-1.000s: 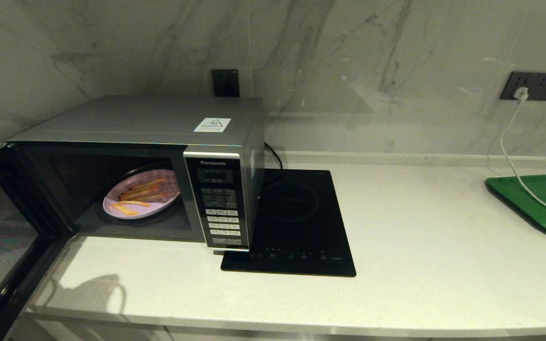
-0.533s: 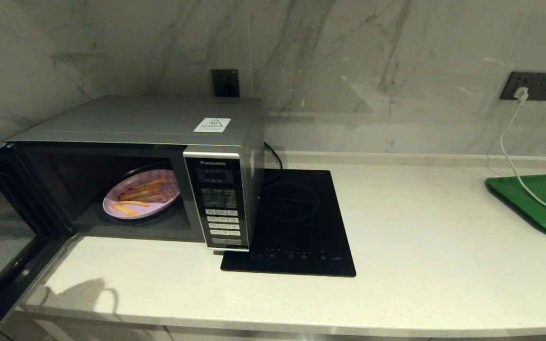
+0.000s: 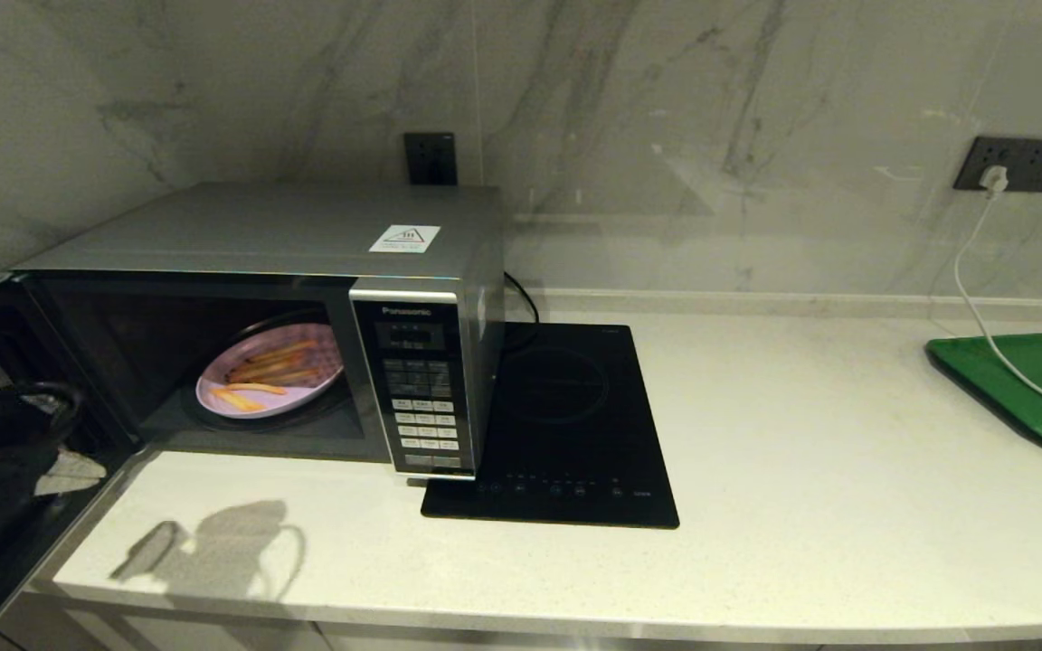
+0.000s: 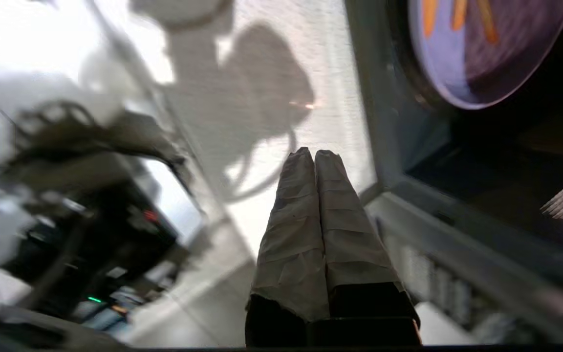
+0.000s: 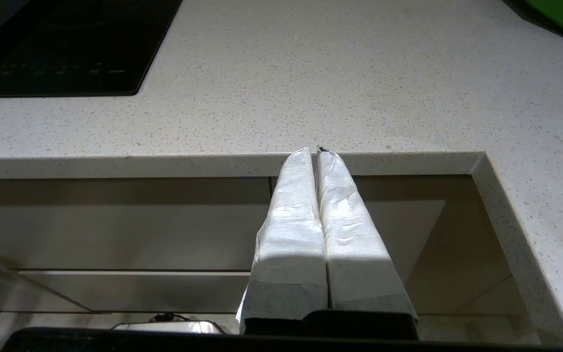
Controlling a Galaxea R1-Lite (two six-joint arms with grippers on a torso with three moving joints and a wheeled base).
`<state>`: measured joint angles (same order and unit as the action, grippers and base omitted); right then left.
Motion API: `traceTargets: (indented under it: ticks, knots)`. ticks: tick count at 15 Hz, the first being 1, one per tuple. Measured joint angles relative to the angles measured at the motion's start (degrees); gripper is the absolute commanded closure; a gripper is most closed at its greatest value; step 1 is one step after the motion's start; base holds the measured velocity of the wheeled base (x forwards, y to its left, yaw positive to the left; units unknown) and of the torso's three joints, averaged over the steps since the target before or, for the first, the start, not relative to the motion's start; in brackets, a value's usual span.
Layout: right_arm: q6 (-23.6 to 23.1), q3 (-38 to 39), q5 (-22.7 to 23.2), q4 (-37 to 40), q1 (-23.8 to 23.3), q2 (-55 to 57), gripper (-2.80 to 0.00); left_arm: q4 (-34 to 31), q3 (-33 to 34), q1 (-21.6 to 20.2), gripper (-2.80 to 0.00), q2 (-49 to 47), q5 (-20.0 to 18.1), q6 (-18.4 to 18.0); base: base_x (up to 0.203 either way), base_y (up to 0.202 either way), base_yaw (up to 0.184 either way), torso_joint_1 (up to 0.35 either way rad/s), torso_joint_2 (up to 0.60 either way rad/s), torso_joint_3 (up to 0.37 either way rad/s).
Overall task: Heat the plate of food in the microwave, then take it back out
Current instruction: Take the plate out of the microwave
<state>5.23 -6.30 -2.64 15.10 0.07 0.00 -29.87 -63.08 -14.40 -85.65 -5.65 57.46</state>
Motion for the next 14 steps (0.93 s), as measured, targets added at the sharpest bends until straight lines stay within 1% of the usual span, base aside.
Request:
traceTargets:
  ticks: [3, 5, 8, 10, 12, 14]
  knots:
    - [0.0, 0.0, 0.0, 0.0, 0.0, 0.0, 0.0, 0.4, -5.8, 4.5, -2.8, -7.4, 0.4, 10.7, 0.0, 0.0, 0.0, 0.0, 0.0, 0.0]
    - [0.0, 0.0, 0.0, 0.0, 0.0, 0.0, 0.0, 0.7, -8.5, 5.8, -2.8, -12.4, 0.4, 15.1, 0.0, 0.0, 0.0, 0.0, 0.0, 0.0]
    - [0.0, 0.0, 0.0, 0.0, 0.0, 0.0, 0.0, 3.2, -10.7, 6.5, -2.8, -19.4, 0.9, 20.1, 0.0, 0.0, 0.0, 0.0, 0.0, 0.0]
    - [0.0, 0.0, 0.0, 0.0, 0.0, 0.0, 0.0, 5.2, -11.5, 6.6, -2.8, -22.5, 0.7, 21.6, 0.0, 0.0, 0.0, 0.0, 0.0, 0.0]
    - [0.0, 0.0, 0.0, 0.0, 0.0, 0.0, 0.0, 6.7, -12.4, 6.6, -2.8, -24.0, 0.4, 22.1, 0.0, 0.0, 0.0, 0.0, 0.0, 0.0]
    - [0.0, 0.0, 0.0, 0.0, 0.0, 0.0, 0.0, 6.8, -13.2, 6.6, -2.8, -24.7, 0.3, 22.3, 0.0, 0.0, 0.0, 0.0, 0.0, 0.0]
